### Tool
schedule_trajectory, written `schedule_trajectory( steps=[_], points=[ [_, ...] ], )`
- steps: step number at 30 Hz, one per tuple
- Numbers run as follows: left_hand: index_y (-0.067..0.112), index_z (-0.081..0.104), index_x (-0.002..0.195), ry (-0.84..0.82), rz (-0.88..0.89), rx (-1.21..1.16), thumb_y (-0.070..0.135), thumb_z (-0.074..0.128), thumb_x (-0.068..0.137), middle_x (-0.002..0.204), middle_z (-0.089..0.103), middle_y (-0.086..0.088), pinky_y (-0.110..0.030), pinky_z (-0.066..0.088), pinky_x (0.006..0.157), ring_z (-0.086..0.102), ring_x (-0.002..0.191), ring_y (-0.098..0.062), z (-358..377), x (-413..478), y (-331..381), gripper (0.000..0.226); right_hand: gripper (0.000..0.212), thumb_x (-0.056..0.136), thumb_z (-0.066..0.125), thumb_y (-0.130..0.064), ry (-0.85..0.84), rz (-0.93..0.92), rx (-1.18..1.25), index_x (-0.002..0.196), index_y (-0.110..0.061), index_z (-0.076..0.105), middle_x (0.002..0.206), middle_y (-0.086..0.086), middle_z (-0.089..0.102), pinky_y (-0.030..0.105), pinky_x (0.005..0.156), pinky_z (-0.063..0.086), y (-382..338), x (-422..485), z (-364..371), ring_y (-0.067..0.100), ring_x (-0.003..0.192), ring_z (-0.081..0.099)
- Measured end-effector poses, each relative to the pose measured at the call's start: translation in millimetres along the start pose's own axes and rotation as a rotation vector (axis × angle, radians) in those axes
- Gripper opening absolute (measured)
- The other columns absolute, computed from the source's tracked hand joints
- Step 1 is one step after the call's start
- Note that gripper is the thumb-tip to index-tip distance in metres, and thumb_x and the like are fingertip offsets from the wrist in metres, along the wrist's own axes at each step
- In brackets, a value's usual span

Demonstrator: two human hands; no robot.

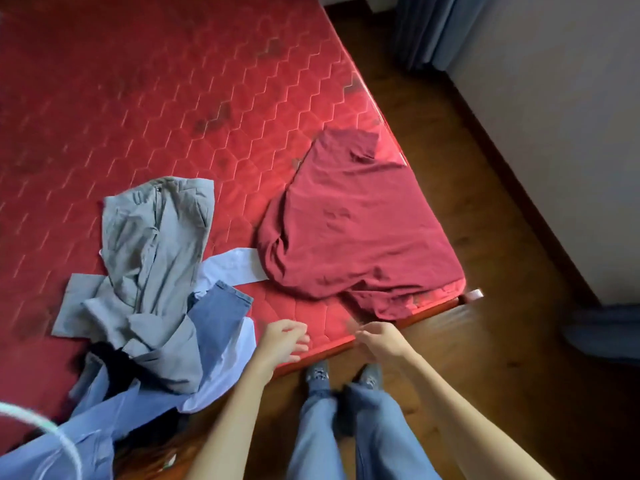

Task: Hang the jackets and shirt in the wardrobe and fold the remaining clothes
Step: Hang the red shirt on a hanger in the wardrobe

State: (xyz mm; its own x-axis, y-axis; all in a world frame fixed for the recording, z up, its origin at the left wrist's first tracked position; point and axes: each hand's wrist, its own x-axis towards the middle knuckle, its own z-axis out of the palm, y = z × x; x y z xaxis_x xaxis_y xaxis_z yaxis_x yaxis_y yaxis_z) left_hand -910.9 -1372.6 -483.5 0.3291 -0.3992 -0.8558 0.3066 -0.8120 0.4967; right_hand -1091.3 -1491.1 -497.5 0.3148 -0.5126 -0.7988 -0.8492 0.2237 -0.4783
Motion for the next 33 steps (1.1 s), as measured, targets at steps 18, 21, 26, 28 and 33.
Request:
schedule_trajectory(
  steps=[18,21,26,28,33],
  points=[
    [0.003,0.056,0.112,0.360,-0.351,-0.569,0.024,0.074,0.088,0.117,0.064,-0.018,-0.040,0.057,0.066,0.068,0.101,-0.034,83.6,321.9,-7.9,0.037,0.034,0.098,0.059,-0.036,-0.124,0.445,0.729,0.109,-0.004,0.062,0.103,0.013,0.072,0.032,0.064,0.057,25.0,287.0,46.4,0.019,0.077,0.072],
    [0.005,0.059,0.093,0.332,-0.209,-0.587,0.024,0.077,0.084,0.103,0.065,-0.011,-0.039,0.058,0.074,0.066,0.090,-0.022,86.7,316.7,13.0,0.027,0.035,0.096,0.063,-0.032,-0.069,0.451,1.045,0.115,-0.003,0.061,0.111,0.015,0.072,0.029,0.063,0.057,20.6,288.3,47.9,0.021,0.087,0.073],
    [0.011,0.056,0.069,0.225,0.028,-0.560,0.020,0.072,0.045,0.077,0.057,-0.002,-0.037,0.047,0.081,0.053,0.076,-0.019,59.9,251.5,75.9,0.030,0.014,0.095,0.063,-0.021,-0.036,0.363,1.267,0.104,-0.010,0.064,0.101,0.010,0.071,0.029,0.073,0.053,-31.3,248.9,11.5,0.019,0.091,0.069],
    [0.014,0.049,0.061,0.139,0.147,-0.635,0.004,0.062,0.051,0.068,0.045,-0.002,-0.033,0.037,0.069,0.043,0.068,-0.016,48.6,214.7,105.6,0.020,0.005,0.094,0.060,-0.014,-0.065,0.316,1.331,0.090,-0.014,0.062,0.082,0.005,0.069,0.029,0.068,0.052,-59.4,222.0,-11.9,0.017,0.075,0.068],
    [0.018,0.045,0.053,-0.028,0.386,-0.637,-0.006,0.054,0.056,0.058,0.036,0.003,-0.025,0.032,0.055,0.035,0.057,-0.011,17.2,116.5,188.9,0.026,0.012,0.097,0.053,-0.011,-0.137,0.162,1.178,0.089,-0.011,0.063,0.068,0.008,0.071,0.022,0.052,0.054,-119.9,143.2,-65.2,0.017,0.062,0.071]
  ],
)
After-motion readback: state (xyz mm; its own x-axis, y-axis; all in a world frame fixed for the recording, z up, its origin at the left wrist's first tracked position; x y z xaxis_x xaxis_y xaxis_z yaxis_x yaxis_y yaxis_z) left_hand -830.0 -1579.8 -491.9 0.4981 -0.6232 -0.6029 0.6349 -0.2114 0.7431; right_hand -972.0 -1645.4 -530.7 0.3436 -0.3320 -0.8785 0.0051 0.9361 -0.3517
